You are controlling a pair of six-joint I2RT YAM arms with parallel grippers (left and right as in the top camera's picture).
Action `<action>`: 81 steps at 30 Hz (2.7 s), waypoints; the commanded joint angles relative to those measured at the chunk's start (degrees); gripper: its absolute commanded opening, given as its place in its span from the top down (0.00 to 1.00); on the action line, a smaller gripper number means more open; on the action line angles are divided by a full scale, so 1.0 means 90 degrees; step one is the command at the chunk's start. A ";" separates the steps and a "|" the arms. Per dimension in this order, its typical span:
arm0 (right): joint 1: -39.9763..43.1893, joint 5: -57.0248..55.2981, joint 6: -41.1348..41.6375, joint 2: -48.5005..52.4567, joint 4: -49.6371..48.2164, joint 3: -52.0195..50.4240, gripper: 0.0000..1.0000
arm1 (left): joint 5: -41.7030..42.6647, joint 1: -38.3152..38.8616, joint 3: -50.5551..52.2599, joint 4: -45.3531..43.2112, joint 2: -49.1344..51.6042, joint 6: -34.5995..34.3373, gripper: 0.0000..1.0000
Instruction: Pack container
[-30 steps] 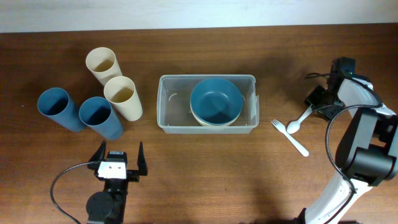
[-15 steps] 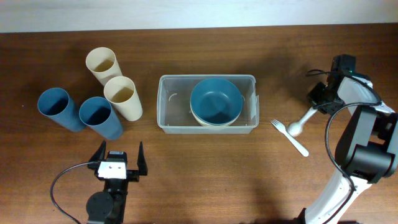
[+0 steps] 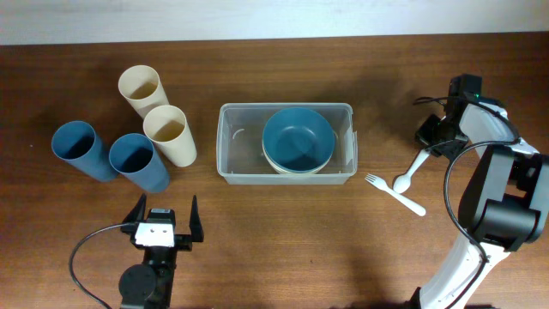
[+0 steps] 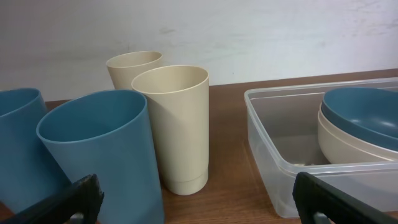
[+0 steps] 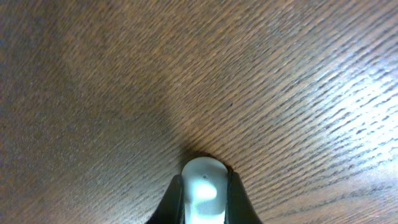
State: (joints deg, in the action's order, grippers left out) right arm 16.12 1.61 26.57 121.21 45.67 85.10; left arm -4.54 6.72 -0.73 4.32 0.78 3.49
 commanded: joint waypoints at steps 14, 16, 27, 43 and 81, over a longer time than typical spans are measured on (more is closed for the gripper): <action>-0.0063 0.0199 -0.0148 0.0442 0.0933 0.0682 0.96 | -0.0027 -0.0027 0.0024 0.0005 -0.0053 0.0078 0.00; -0.0063 0.0202 -0.0175 0.0442 0.1151 0.0954 0.96 | -0.0027 -0.0027 0.0024 0.0005 -0.0053 0.0078 0.00; -0.0034 0.0253 -0.0486 0.0432 0.2212 0.2191 0.96 | -0.0027 -0.0027 0.0024 0.0005 -0.0053 0.0078 0.01; -0.0221 0.0415 -0.0447 0.0432 0.2815 0.1943 0.64 | -0.0027 -0.0027 0.0024 0.0005 -0.0053 0.0080 0.01; -0.0464 0.0316 -0.0597 0.0070 0.3820 0.1705 0.60 | -0.0027 -0.0027 0.0024 0.0005 -0.0053 0.0078 0.01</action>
State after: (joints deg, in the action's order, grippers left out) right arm 12.29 5.21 21.80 123.68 78.91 99.55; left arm -4.54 6.72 -0.73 4.32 0.78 3.49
